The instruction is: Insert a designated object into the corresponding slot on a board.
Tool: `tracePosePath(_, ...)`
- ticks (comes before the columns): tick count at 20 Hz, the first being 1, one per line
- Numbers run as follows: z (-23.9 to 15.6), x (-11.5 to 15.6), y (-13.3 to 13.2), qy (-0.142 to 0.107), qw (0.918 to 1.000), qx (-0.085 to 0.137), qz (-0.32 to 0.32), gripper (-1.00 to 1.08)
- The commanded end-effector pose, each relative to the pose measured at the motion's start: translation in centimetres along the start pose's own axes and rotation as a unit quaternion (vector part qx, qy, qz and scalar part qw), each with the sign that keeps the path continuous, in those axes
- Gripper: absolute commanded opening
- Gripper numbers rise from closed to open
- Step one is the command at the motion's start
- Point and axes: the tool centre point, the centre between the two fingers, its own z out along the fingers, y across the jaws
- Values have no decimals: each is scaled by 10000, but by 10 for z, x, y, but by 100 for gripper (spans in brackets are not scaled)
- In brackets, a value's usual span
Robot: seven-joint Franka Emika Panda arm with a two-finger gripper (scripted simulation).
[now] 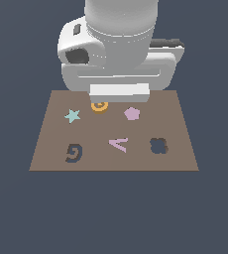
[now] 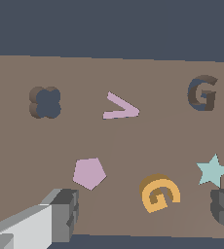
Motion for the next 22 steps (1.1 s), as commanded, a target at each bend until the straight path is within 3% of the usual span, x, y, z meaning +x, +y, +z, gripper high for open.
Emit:
tracePosePath(1, 0, 0, 0, 0, 10000, 0, 0, 100)
tracePosePath(14, 13, -3, 10, 15, 9976, 12, 699, 100)
tracePosePath(22, 34, -10, 25, 40, 9833, 32, 1822, 100)
